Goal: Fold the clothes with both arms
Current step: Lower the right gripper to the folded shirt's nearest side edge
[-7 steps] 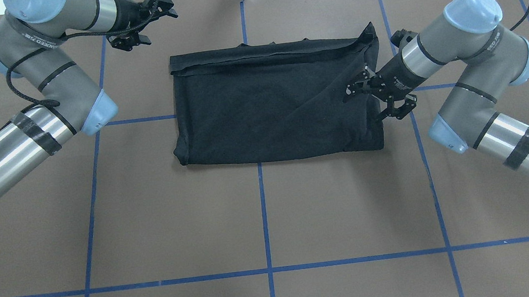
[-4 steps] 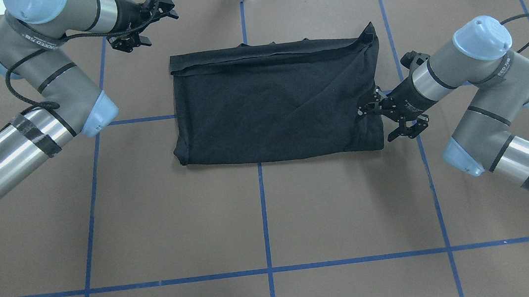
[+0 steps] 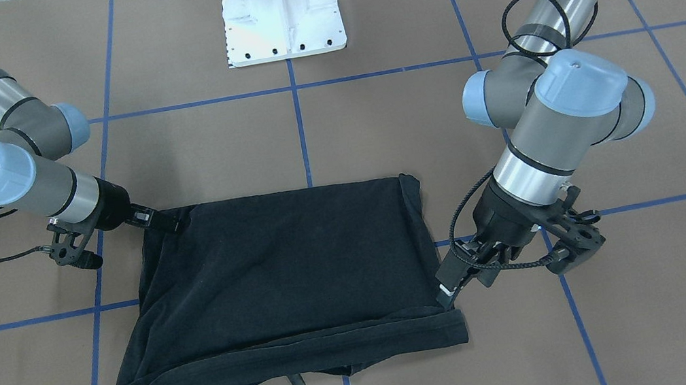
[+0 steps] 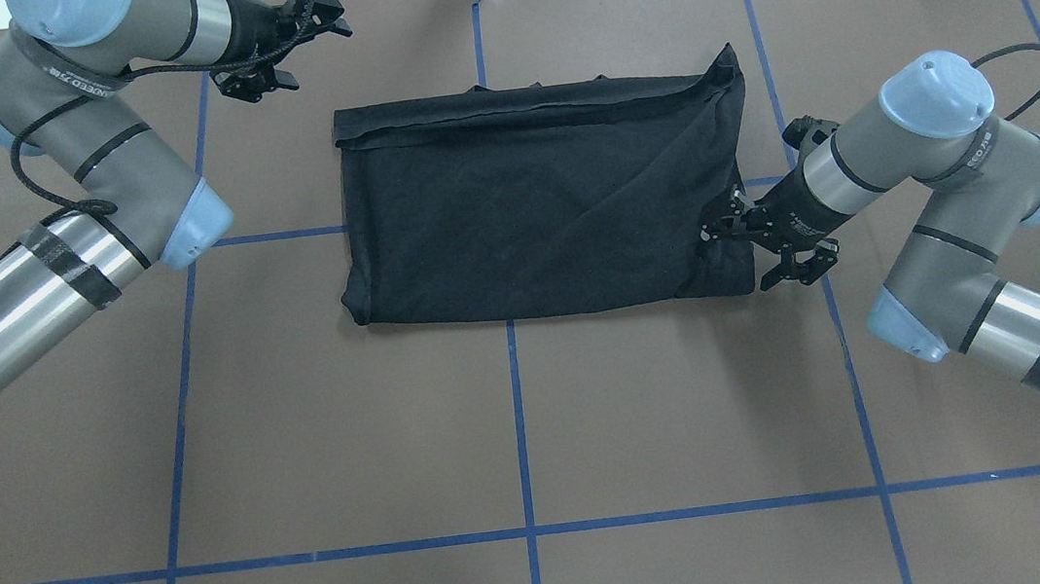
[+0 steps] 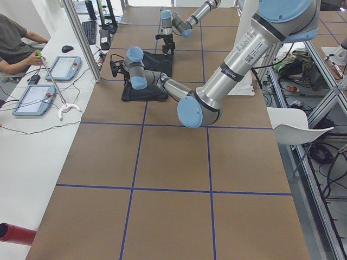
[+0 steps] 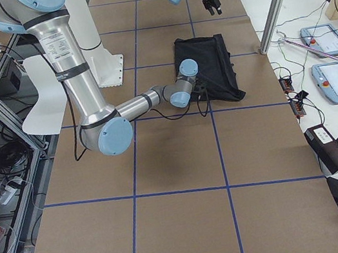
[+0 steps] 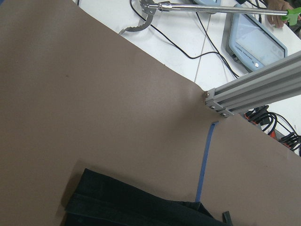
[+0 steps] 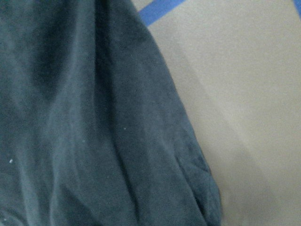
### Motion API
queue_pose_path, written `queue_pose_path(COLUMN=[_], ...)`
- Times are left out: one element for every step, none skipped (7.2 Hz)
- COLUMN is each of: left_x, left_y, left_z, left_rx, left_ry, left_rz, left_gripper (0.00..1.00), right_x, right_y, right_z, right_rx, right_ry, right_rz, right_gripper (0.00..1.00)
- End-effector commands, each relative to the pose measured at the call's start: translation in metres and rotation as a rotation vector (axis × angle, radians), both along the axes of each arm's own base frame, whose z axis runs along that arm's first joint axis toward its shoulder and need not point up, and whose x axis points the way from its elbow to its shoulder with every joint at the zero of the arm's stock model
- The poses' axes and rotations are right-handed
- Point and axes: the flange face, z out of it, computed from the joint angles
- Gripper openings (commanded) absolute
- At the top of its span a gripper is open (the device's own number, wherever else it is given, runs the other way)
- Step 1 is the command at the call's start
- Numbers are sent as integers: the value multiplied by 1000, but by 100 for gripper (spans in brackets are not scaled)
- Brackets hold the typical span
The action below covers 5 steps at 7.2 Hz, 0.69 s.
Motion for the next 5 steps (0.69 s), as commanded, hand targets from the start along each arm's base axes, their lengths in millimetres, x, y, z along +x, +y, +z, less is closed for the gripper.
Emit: queue_pose_path(left_x=[0,0,0,0,0], left_y=[0,0,0,0,0], left_z=[-1,-1,-1,-1,-1], left_rx=[1,1,1,0,0], left_ry=[1,1,0,1,1], left_rz=[0,0,-2,-2,-2], left_gripper=[100,100,100,100,100], right_x=[7,7,8,9,10], right_y=[-5,-5,-6,-5,2], right_z=[0,1,1,1,-6], right_rx=[-2,-4,-2,-1,11], right_ry=[0,4,6,4,-7], right_rz=[9,13,18,16,10], right_gripper=[92,46,0,0,0])
